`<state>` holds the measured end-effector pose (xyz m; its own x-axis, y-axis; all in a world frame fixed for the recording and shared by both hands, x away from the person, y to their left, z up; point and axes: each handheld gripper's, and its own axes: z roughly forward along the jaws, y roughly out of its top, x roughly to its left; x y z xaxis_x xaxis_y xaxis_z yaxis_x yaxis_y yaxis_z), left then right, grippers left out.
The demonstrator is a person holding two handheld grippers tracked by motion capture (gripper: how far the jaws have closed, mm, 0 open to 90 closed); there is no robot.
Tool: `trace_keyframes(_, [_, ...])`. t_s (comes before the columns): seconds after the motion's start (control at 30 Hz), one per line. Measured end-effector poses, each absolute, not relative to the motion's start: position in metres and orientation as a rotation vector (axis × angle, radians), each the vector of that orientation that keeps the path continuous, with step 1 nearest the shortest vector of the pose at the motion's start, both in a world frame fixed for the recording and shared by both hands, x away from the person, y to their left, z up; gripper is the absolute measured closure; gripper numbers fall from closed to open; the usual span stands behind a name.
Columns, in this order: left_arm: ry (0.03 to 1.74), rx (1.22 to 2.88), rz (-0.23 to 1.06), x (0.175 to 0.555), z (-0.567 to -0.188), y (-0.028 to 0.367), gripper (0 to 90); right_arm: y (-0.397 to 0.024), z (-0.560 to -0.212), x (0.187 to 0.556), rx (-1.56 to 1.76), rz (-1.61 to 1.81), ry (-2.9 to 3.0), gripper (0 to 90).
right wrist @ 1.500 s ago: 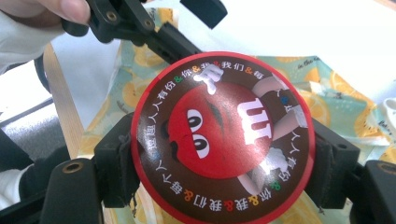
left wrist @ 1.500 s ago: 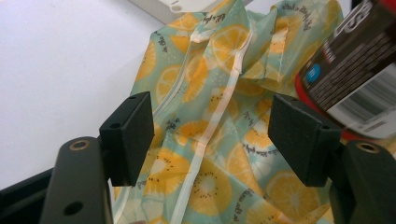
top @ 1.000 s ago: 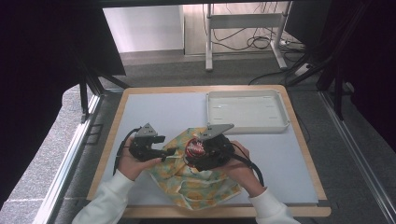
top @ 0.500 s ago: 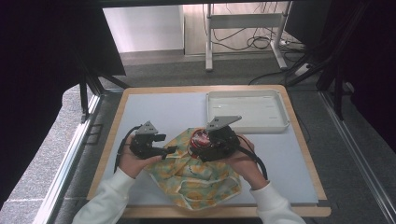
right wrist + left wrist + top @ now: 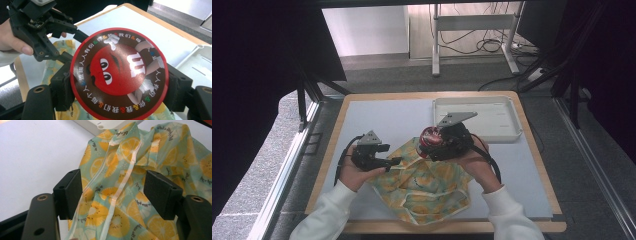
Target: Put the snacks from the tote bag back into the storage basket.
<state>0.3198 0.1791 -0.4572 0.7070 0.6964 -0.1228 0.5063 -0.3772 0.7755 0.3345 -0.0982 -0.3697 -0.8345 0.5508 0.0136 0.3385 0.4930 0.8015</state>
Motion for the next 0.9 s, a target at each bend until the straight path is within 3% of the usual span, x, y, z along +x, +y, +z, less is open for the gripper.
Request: trace_keyframes(0.9, [0.928, 2.065, 0.283, 0.320, -0.460, 0.182, 31.6, -0.119, -0.362, 0.388, 0.910, 1.177, 2.404, 25.4])
